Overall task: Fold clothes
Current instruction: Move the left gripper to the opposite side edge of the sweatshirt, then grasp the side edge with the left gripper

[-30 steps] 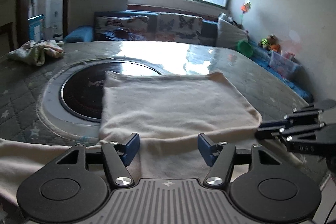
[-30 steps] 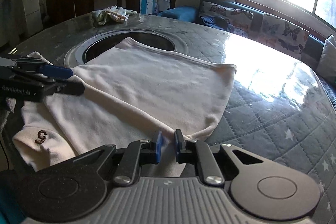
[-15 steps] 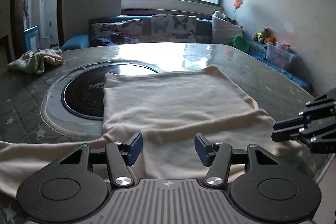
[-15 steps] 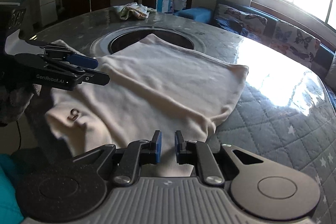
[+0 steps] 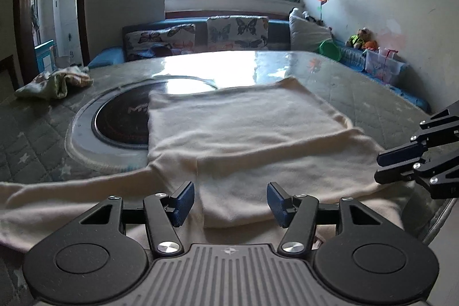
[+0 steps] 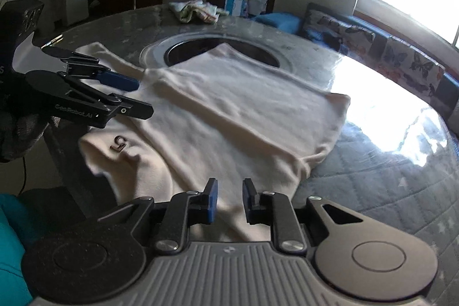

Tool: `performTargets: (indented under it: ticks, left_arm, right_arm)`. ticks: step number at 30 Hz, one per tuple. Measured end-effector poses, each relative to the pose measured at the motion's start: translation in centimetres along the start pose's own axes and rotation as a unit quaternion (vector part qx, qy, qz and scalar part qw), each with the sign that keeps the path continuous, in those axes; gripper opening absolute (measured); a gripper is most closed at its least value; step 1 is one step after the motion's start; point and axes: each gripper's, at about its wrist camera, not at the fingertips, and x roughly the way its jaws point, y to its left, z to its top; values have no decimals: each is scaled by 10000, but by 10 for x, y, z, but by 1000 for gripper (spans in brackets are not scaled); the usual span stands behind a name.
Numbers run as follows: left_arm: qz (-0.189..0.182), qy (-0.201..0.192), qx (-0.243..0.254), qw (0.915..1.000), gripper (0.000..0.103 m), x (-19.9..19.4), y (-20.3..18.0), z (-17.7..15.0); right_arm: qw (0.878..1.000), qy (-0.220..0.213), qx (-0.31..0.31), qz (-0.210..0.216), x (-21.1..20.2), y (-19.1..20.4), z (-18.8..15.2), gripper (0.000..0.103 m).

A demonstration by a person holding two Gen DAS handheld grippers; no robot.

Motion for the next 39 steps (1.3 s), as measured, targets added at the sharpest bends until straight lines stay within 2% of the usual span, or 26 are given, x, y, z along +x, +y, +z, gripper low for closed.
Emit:
performTargets:
  ticks: [4, 8, 14, 18, 20, 26, 31, 34, 39]
  left_arm:
    - [40, -31, -26, 10000, 61, -5, 4, -1]
    - [245, -120, -385, 9989, 65, -15, 20, 0]
    - [966, -122, -885, 9913, 74, -30, 61, -8]
    - [1487, -161, -1172, 9818, 81, -42, 93, -12]
    - [1712, -183, -1313, 9763, 83, -46, 108, -14]
    - [2329, -252, -1782, 9557, 84, -53, 150, -18]
    - [2699, -238, -2178, 9376, 84, -54, 179, -21]
    - [2738, -199, -2421, 9306, 82, -54, 191, -24]
    - [2747, -134, -2741, 9215, 65, -51, 201, -29]
  right_arm:
    - [9999, 54, -63, 57, 4, 4, 0, 18]
    - [9996, -169, -149, 169, 5, 9, 17, 22]
    - [9977, -287, -329, 515, 29, 22, 37, 26]
    - [9964, -125, -469, 702, 47, 31, 41, 28]
    - [9960, -165, -484, 731, 48, 32, 46, 32]
    - [9948, -323, -421, 872, 59, 33, 69, 34]
    - [9942, -219, -386, 982, 78, 38, 75, 35]
    - [9941, -211, -356, 999, 80, 39, 75, 35]
    - [9943, -324, -336, 957, 68, 38, 76, 39]
